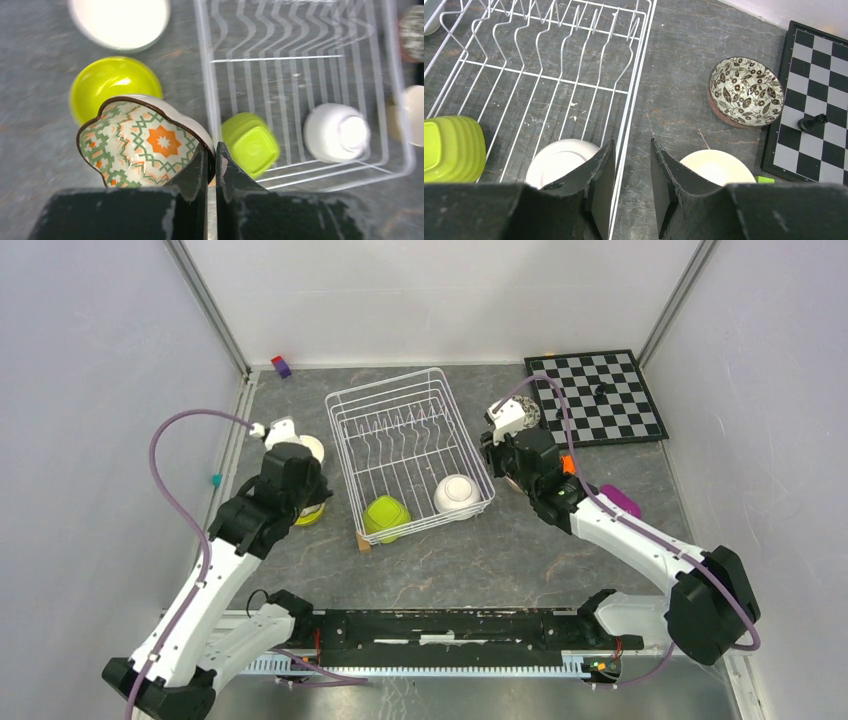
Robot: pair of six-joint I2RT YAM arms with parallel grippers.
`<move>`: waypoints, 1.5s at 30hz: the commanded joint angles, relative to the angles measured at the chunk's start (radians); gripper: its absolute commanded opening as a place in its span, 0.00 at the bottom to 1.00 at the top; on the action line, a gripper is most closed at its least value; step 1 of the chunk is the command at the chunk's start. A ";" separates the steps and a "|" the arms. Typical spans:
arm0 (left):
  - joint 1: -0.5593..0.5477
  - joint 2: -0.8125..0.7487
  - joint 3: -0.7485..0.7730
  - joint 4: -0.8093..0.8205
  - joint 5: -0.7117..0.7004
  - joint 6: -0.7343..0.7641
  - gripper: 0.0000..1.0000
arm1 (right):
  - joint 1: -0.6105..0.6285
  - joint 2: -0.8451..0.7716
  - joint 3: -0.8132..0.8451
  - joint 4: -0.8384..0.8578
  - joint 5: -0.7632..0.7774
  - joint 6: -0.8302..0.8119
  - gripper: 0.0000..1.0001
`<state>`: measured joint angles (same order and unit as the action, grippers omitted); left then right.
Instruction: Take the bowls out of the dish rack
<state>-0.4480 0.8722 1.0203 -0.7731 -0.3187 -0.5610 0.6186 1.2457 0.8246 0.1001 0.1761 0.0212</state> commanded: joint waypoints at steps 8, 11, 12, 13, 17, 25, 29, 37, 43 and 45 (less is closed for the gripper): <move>0.015 -0.014 -0.222 -0.096 -0.176 -0.288 0.02 | -0.004 -0.077 -0.063 0.067 -0.030 0.033 0.39; 0.021 0.042 -0.242 -0.071 -0.170 -0.308 0.02 | -0.004 -0.105 -0.080 0.065 -0.026 0.030 0.40; 0.023 0.065 -0.240 -0.071 -0.167 -0.310 0.02 | -0.004 -0.113 -0.084 0.062 -0.022 0.031 0.40; 0.023 0.086 -0.241 -0.071 -0.165 -0.310 0.02 | -0.005 -0.120 -0.089 0.059 -0.017 0.030 0.40; 0.027 0.150 -0.253 -0.071 -0.165 -0.342 0.02 | -0.004 -0.148 -0.119 0.063 0.004 0.025 0.40; 0.068 0.233 -0.337 0.018 -0.077 -0.382 0.02 | -0.004 -0.152 -0.130 0.067 0.007 0.023 0.41; 0.095 0.267 -0.353 0.038 -0.044 -0.376 0.06 | -0.004 -0.147 -0.129 0.069 0.001 0.021 0.41; 0.096 0.246 -0.315 0.019 -0.033 -0.346 0.38 | -0.003 -0.121 -0.113 0.069 -0.022 0.024 0.41; 0.095 0.176 -0.290 -0.013 -0.049 -0.338 0.59 | -0.003 -0.087 -0.086 0.059 -0.076 0.038 0.42; 0.096 0.147 -0.272 -0.032 -0.049 -0.333 0.60 | -0.003 -0.080 -0.081 0.058 -0.085 0.043 0.42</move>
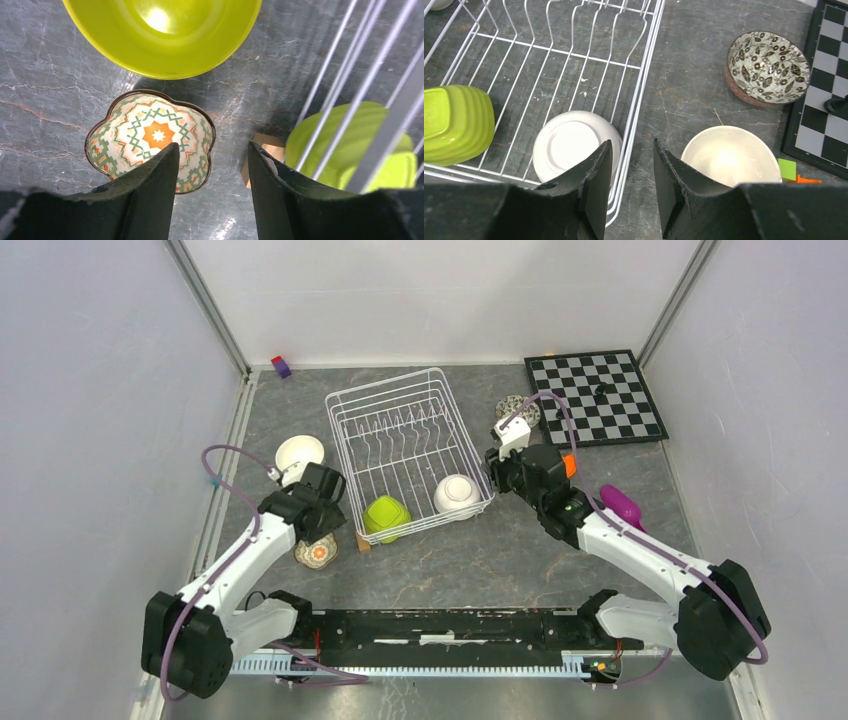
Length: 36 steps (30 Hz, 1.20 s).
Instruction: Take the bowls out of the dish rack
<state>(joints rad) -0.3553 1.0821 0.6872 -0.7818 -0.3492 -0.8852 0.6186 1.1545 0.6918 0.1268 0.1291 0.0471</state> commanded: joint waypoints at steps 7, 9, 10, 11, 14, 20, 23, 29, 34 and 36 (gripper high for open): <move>0.003 -0.119 0.177 -0.119 -0.033 0.045 0.68 | -0.004 0.007 0.058 0.036 -0.062 0.020 0.44; 0.003 -0.143 0.210 -0.139 -0.033 0.072 0.69 | -0.003 0.008 0.055 0.036 -0.077 0.019 0.45; 0.003 -0.158 0.220 -0.142 -0.033 0.082 0.71 | -0.004 0.008 0.054 0.037 -0.082 0.022 0.46; 0.004 -0.178 0.231 -0.142 -0.028 0.093 0.72 | -0.004 0.009 0.051 0.038 -0.084 0.027 0.47; 0.003 -0.241 0.258 -0.112 0.027 0.168 0.78 | -0.004 0.006 0.037 0.061 -0.093 0.048 0.51; 0.002 -0.301 0.206 0.030 0.270 0.301 1.00 | -0.003 0.036 0.043 0.092 -0.179 0.084 0.77; 0.003 -0.272 0.181 0.058 0.335 0.302 1.00 | -0.002 0.039 0.036 0.108 -0.219 0.088 0.98; 0.003 -0.246 0.148 0.105 0.375 0.307 1.00 | 0.001 0.043 0.026 0.098 -0.235 0.088 0.98; 0.003 -0.223 0.150 0.105 0.375 0.326 1.00 | 0.023 0.067 0.031 0.108 -0.295 0.086 0.98; 0.003 -0.214 0.147 0.105 0.364 0.326 1.00 | 0.037 0.092 0.053 0.095 -0.315 0.082 0.97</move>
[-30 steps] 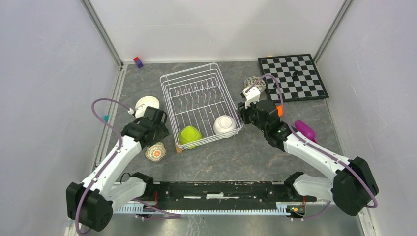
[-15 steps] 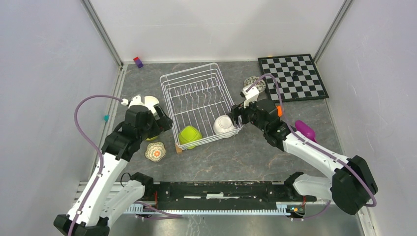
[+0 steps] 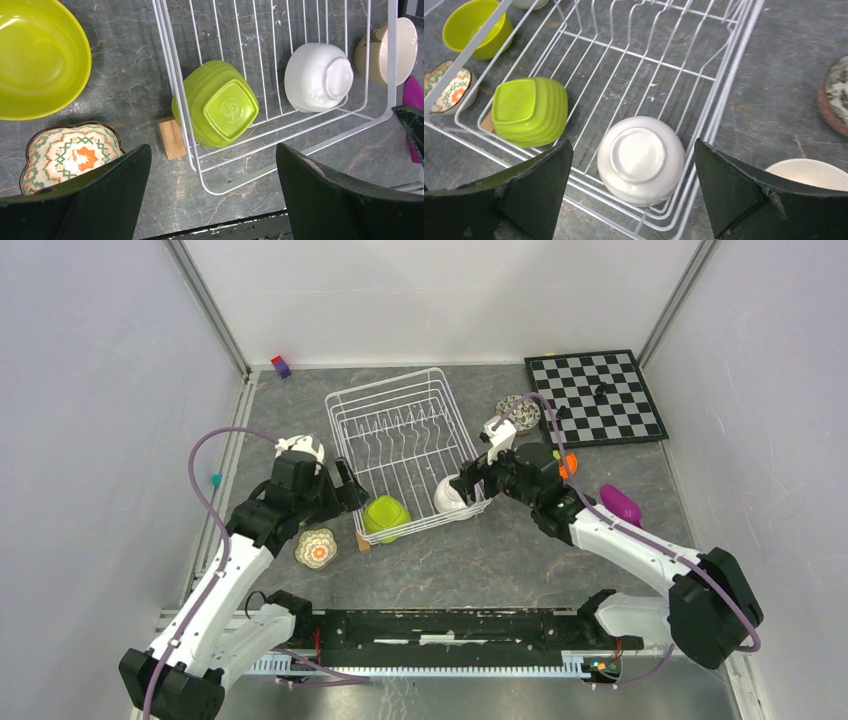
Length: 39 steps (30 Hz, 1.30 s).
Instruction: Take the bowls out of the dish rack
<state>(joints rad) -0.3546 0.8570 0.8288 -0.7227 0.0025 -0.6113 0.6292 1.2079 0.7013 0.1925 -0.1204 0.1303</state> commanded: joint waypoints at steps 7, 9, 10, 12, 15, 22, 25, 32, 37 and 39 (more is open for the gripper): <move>0.004 0.047 -0.009 0.059 -0.030 0.040 0.98 | 0.081 0.161 0.141 -0.008 -0.115 -0.002 0.89; 0.003 0.050 -0.017 0.067 -0.030 0.041 0.98 | 0.094 0.196 0.166 -0.012 -0.120 -0.003 0.88; 0.002 0.053 -0.019 0.072 -0.030 0.041 0.98 | 0.098 0.220 0.181 -0.017 -0.126 -0.003 0.88; 0.002 0.064 -0.021 0.080 -0.029 0.046 0.96 | 0.107 0.267 0.223 -0.030 -0.139 -0.007 0.87; 0.002 0.092 -0.012 0.083 -0.028 0.048 0.95 | 0.123 0.352 0.308 -0.061 -0.163 -0.020 0.86; 0.003 0.107 -0.014 0.096 -0.007 0.053 0.95 | 0.185 0.517 0.450 -0.103 -0.177 -0.047 0.84; 0.003 0.091 -0.005 0.076 -0.018 0.057 0.94 | 0.215 0.575 0.483 -0.097 -0.168 -0.047 0.82; 0.001 0.087 0.057 0.026 -0.033 0.079 0.93 | 0.247 0.666 0.552 -0.155 -0.055 -0.063 0.76; 0.002 0.089 0.059 0.028 -0.041 0.083 0.93 | 0.247 0.641 0.571 -0.261 0.246 -0.079 0.67; 0.002 0.091 0.056 0.031 -0.042 0.082 0.93 | 0.245 0.609 0.544 -0.261 0.367 -0.086 0.60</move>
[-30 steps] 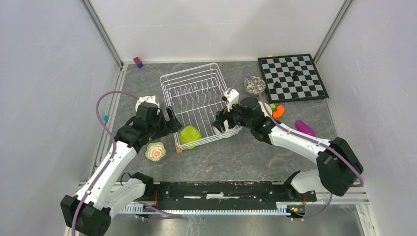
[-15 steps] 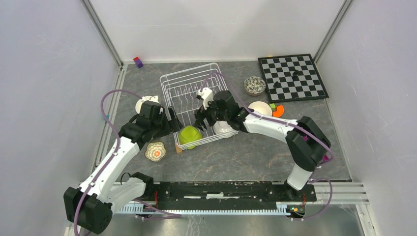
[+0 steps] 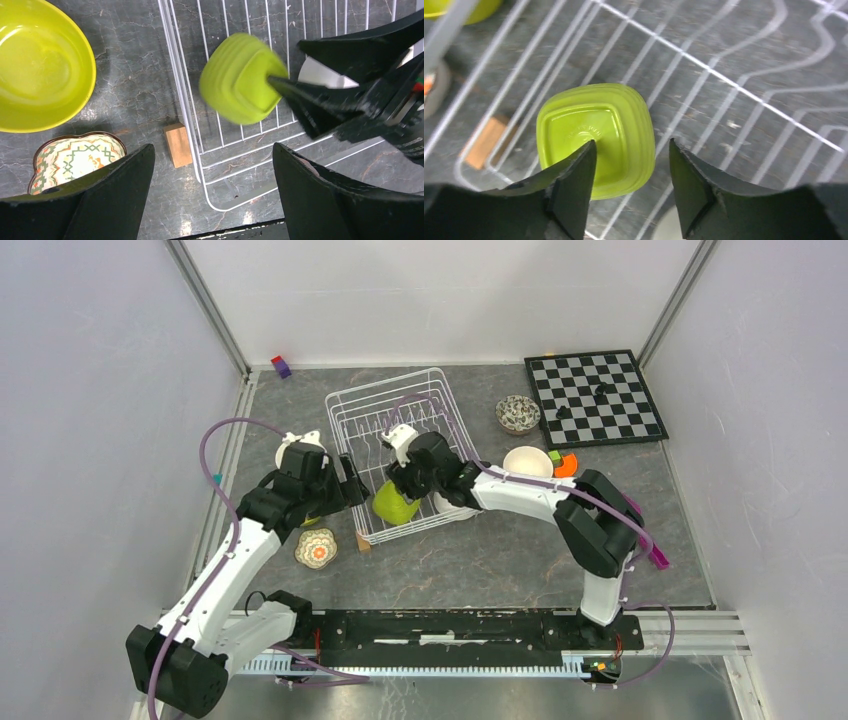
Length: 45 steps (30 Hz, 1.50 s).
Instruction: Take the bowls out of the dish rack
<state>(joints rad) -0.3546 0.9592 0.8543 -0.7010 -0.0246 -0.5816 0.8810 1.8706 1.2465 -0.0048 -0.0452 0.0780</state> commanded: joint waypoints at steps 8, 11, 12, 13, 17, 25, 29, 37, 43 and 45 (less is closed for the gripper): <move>0.002 -0.013 0.022 0.020 0.020 0.060 0.93 | -0.019 -0.094 -0.024 -0.083 0.399 -0.054 0.53; 0.002 -0.013 0.060 0.016 0.055 0.076 0.93 | -0.020 -0.096 -0.022 -0.081 0.377 -0.056 0.53; 0.003 -0.012 0.077 0.017 0.063 0.078 0.93 | -0.022 -0.094 -0.020 -0.078 0.364 -0.056 0.52; 0.002 -0.007 0.094 0.017 0.071 0.080 0.93 | -0.026 -0.092 -0.016 -0.076 0.344 -0.056 0.51; 0.002 0.043 0.157 0.029 0.111 0.078 0.91 | -0.047 -0.072 0.002 -0.075 0.251 -0.032 0.46; 0.002 0.154 0.247 0.051 0.186 0.059 0.88 | -0.107 -0.054 -0.013 -0.055 0.096 0.004 0.45; 0.001 0.211 0.265 0.063 0.232 0.039 0.94 | -0.141 -0.050 -0.033 -0.050 0.048 0.026 0.45; -0.020 0.317 0.246 0.185 0.311 -0.042 1.00 | -0.195 -0.036 -0.070 -0.026 -0.061 0.048 0.43; -0.033 0.399 0.237 0.252 0.320 -0.083 1.00 | -0.214 -0.037 -0.091 -0.002 -0.109 0.062 0.43; -0.035 0.419 0.226 0.281 0.331 -0.100 1.00 | -0.218 -0.036 -0.092 -0.002 -0.110 0.062 0.43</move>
<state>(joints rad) -0.3832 1.3529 1.0813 -0.5240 0.2604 -0.6140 0.6670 1.8187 1.1706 -0.0177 -0.1181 0.1287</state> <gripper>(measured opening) 0.995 0.430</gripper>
